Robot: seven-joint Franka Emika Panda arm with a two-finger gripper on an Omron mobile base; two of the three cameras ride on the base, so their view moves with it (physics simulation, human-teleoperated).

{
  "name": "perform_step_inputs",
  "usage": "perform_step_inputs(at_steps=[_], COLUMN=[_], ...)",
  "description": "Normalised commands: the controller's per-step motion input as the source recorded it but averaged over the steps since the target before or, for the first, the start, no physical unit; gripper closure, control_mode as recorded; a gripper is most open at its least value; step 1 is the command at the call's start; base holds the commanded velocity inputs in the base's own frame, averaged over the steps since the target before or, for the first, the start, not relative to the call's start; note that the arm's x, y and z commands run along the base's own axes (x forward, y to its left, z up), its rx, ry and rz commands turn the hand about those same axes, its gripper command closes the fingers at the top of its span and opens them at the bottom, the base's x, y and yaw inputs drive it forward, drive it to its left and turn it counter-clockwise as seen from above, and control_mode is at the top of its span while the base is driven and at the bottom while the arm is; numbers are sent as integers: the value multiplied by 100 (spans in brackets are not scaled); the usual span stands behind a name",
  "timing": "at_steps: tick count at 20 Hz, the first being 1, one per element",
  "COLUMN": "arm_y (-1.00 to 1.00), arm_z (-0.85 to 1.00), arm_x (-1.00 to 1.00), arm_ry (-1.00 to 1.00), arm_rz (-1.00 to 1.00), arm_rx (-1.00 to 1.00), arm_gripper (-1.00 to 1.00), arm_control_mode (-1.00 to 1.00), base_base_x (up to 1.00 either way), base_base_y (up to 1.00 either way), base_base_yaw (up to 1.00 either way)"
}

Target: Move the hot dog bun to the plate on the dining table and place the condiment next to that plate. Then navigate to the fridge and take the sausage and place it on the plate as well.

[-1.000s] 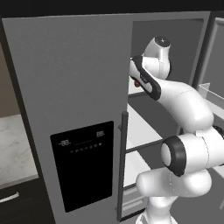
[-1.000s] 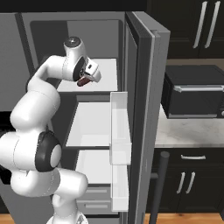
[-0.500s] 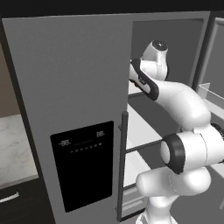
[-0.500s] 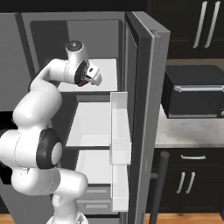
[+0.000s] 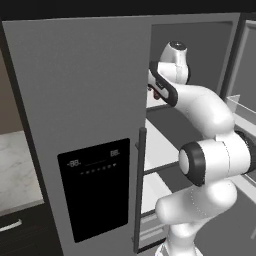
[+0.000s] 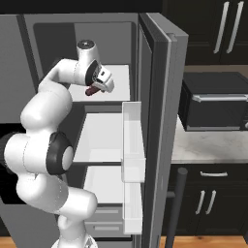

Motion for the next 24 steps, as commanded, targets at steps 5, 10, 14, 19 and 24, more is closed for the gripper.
perform_step_inputs(at_steps=[5,10,14,19,24], arm_y=[0,-4,-7,-8,-1], arm_z=[-42,-20,-2,5,45], arm_x=[0,-43,-79,-96,-100], arm_ry=[9,-7,-21,-25,-9], arm_rz=[9,1,0,0,-3], arm_rx=[0,1,2,0,1], arm_gripper=[100,100,100,100,100], arm_control_mode=[-100,-100,-100,-100,-100], base_base_x=[0,0,0,0,0], base_base_y=[0,0,0,0,0], base_base_yaw=[0,0,0,0,0])
